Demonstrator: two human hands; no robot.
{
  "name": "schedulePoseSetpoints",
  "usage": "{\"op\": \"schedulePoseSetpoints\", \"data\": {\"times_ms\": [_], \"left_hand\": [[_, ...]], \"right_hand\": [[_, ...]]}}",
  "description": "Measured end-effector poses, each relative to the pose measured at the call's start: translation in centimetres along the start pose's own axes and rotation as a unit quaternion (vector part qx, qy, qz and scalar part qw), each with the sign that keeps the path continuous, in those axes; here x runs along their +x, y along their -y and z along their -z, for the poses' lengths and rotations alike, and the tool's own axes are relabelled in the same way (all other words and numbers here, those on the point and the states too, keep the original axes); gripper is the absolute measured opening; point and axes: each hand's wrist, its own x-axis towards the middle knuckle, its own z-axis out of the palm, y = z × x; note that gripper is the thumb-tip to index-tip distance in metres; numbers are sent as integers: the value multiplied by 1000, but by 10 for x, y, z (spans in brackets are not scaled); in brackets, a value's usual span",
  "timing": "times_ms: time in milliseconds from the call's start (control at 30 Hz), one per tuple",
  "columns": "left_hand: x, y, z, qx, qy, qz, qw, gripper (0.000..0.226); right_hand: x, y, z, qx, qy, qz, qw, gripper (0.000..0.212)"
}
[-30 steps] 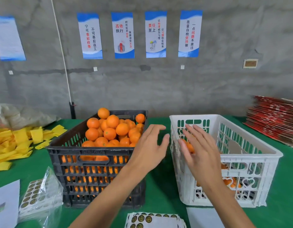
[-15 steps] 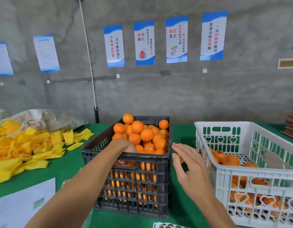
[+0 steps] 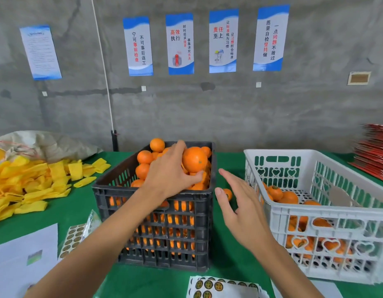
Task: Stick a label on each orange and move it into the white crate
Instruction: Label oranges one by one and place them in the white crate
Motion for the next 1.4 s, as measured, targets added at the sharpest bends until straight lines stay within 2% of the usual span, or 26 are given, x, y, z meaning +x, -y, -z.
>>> {"op": "schedulePoseSetpoints", "data": {"times_ms": [100, 167, 267, 333, 467, 533, 633, 733, 900, 1000, 1100, 1200, 1300, 1400], "left_hand": [[-43, -30, -18, -41, -70, -91, 993, 60], [-72, -39, -36, -53, -90, -120, 987, 65], [-117, -41, -64, -73, -83, -139, 984, 72], [-146, -36, -82, -72, -39, -153, 985, 73], [-197, -22, -109, -79, 137, -54, 986, 75], [-217, -14, -121, -79, 199, 5, 977, 74], [-235, -7, -134, -77, 216, 70, 971, 72], [-243, -9, -138, -111, 194, 101, 969, 73], [-250, -10, -139, -168, 164, 126, 964, 77], [-250, -12, -138, -191, 147, 130, 962, 74], [-250, -13, -135, -215, 132, 141, 957, 71], [-249, -12, -134, -239, 118, 143, 953, 71], [-249, -12, -135, -244, 116, 141, 952, 71], [-249, -11, -135, -248, 119, 141, 951, 71]], "right_hand": [[-3, 4, -1, 57, 50, -19, 997, 66], [-19, 1, -3, 62, 57, -22, 996, 67], [-58, -16, -6, 44, 90, -30, 995, 69], [-86, -28, -9, 45, 142, -56, 987, 70], [-131, -51, -22, 17, 257, -94, 962, 70], [-142, -60, -24, 21, 314, -125, 941, 71], [-153, -68, -21, 43, 399, -145, 904, 78], [-161, -75, -22, -39, 460, -87, 883, 104], [-163, -77, -24, -96, 464, -28, 880, 95], [-165, -76, -27, -98, 447, -23, 889, 86], [-168, -75, -30, -113, 400, -5, 909, 74], [-170, -73, -32, -142, 331, 65, 930, 57], [-169, -70, -34, -152, 313, 102, 932, 45], [-167, -65, -33, -128, 306, 99, 938, 35]]}}
